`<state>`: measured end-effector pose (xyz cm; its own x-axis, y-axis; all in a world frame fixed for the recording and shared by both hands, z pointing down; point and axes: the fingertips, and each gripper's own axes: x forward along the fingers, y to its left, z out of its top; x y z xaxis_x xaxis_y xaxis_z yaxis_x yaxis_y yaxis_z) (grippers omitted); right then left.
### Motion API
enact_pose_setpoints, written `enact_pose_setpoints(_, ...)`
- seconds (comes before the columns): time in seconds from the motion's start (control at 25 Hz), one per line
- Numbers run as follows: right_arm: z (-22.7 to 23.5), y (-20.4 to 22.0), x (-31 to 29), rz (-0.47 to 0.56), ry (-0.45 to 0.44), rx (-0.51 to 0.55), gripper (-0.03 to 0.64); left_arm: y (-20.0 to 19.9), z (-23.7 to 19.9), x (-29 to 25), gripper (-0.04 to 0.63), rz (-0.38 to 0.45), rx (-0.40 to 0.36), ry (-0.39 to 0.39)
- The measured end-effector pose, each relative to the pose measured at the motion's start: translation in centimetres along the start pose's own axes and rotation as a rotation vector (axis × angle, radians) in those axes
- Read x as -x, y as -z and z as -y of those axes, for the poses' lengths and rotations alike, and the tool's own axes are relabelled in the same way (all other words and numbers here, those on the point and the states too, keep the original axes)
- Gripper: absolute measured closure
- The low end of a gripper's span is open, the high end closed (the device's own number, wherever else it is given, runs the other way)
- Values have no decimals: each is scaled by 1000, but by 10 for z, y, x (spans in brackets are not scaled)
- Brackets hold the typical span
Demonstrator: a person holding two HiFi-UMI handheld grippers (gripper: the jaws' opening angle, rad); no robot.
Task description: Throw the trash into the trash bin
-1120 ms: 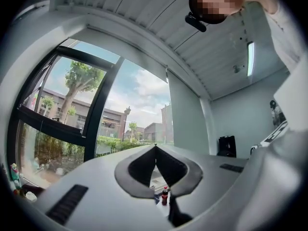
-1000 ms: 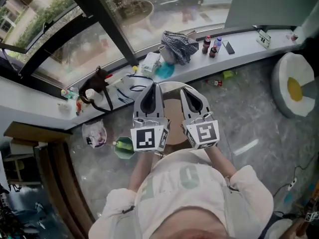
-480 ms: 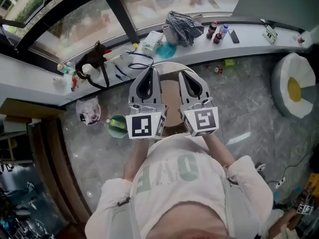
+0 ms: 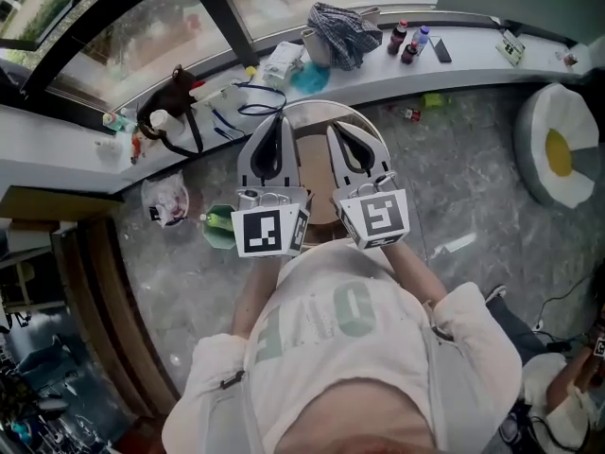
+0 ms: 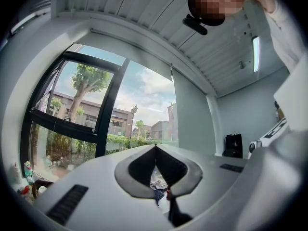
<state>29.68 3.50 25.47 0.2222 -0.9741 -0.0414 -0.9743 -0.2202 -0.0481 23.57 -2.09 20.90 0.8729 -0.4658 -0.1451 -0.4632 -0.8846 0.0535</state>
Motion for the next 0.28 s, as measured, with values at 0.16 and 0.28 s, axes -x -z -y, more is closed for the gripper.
enact_pose_setpoints(0.16, -1, 0, 5, 0, 1, 0, 603, 1, 4, 4, 583, 0, 3, 8)
enact_pose_setpoints(0.28, 1, 5, 11, -6, 8, -5, 603, 4, 10, 7, 583, -3, 3, 18)
